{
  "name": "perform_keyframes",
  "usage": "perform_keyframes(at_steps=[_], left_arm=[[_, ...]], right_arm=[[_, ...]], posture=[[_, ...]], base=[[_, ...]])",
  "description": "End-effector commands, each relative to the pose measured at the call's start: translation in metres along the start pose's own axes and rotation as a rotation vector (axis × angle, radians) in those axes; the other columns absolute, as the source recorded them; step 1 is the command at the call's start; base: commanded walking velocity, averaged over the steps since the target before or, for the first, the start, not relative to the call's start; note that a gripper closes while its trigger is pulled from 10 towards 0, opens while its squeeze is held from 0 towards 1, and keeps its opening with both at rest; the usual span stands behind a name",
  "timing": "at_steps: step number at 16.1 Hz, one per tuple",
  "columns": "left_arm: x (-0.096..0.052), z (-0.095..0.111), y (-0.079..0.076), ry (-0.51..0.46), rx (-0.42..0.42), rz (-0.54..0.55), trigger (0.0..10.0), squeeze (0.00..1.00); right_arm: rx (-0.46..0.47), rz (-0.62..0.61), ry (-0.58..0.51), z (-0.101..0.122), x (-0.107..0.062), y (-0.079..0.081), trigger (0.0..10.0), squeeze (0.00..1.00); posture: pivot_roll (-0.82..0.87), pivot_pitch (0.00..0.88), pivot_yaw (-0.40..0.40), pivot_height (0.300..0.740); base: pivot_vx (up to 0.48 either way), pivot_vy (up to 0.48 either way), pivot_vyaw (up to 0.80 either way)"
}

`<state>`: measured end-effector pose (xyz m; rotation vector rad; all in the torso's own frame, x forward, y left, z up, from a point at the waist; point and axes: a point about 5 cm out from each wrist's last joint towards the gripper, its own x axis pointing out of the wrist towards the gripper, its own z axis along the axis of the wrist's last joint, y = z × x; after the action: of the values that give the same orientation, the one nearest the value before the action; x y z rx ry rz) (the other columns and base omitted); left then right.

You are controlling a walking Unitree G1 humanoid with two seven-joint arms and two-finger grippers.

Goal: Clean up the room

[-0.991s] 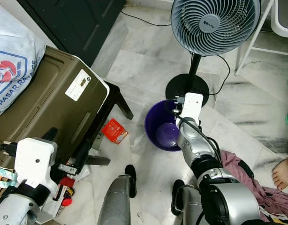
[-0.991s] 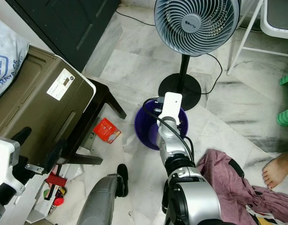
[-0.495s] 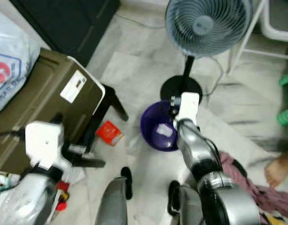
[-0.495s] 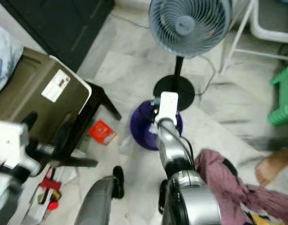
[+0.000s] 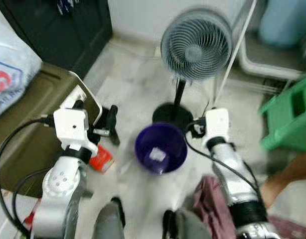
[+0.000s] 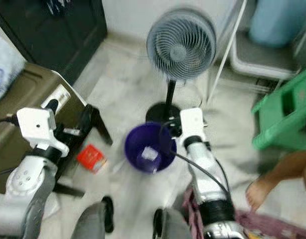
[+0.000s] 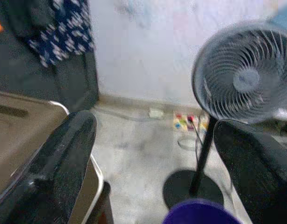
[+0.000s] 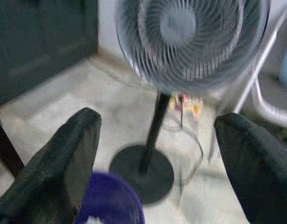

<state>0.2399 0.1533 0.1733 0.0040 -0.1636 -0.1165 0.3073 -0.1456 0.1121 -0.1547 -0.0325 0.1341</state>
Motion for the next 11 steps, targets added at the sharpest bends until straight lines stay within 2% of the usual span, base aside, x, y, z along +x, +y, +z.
perform_keyframes(at_steps=[1, 3, 4, 6, 7, 11], left_arm=[[0.000, -0.004, 0.004, -0.006, 0.010, 0.036, 10.0, 0.00], [-0.001, -0.009, 0.006, -0.001, 0.011, 0.088, 10.0, 0.00], [-0.002, -0.013, 0.008, 0.013, 0.017, 0.135, 10.0, 0.00], [-0.001, -0.017, 0.004, 0.010, 0.007, 0.126, 10.0, 0.00], [0.002, -0.018, 0.000, 0.005, -0.003, 0.104, 10.0, 0.00], [0.007, -0.017, 0.001, -0.022, 0.021, 0.116, 10.0, 0.00]], right_arm=[[0.013, 0.018, 0.012, 0.000, -0.007, 0.002, 10.0, 0.00], [0.031, 0.036, 0.012, 0.000, -0.015, 0.007, 10.0, 0.00], [0.034, 0.057, 0.000, 0.002, -0.014, 0.011, 10.0, 0.00], [0.028, 0.070, -0.015, 0.006, -0.008, 0.013, 10.0, 0.00], [0.006, 0.076, -0.036, 0.011, -0.001, 0.017, 10.0, 0.00], [0.037, 0.080, -0.059, 0.020, 0.006, 0.023, 10.0, 0.00]], posture=[[0.08, 0.054, -0.061, 0.740], [0.08, 0.035, -0.065, 0.740], [0.08, 0.026, -0.065, 0.740], [0.08, 0.017, -0.063, 0.740], [0.08, 0.012, -0.056, 0.740], [0.08, 0.010, -0.053, 0.740]], base=[[0.000, 0.000, 0.00], [0.000, 0.000, 0.00], [0.000, 0.000, 0.00], [0.000, 0.000, 0.00], [0.000, 0.000, 0.80], [0.000, 0.000, 0.80]])
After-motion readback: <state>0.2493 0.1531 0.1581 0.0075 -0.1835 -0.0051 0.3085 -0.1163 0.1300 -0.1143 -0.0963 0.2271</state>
